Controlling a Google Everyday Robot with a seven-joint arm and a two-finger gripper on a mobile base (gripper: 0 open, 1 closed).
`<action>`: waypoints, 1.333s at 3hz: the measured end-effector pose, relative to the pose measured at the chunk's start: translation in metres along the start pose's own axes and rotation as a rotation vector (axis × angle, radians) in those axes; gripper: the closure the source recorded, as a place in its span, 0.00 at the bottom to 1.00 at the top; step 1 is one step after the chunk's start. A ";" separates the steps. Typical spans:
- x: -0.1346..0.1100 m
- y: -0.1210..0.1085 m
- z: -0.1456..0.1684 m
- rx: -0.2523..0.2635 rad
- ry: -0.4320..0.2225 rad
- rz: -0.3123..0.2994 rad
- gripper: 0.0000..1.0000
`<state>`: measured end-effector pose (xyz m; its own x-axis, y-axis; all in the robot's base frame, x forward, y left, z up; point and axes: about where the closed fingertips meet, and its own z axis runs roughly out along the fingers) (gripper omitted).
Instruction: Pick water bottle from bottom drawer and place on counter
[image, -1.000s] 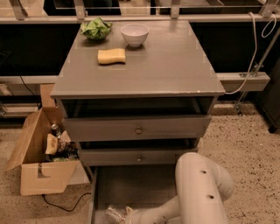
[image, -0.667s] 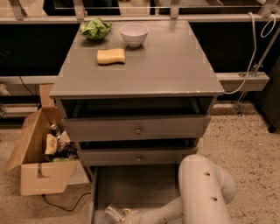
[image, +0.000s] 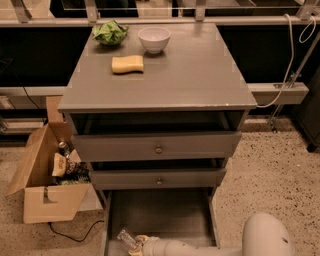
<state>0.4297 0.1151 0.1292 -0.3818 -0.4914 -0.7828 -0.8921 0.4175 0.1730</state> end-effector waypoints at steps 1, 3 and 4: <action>-0.002 0.002 -0.001 -0.004 -0.011 -0.003 1.00; -0.068 0.006 -0.061 -0.020 -0.069 -0.213 1.00; -0.097 -0.001 -0.088 -0.033 -0.071 -0.297 1.00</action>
Offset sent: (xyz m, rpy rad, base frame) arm 0.0074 -0.0246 0.1172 0.0608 -0.2465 0.1589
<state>0.4463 0.0957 0.2576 -0.0864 -0.5329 -0.8418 -0.9699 0.2379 -0.0510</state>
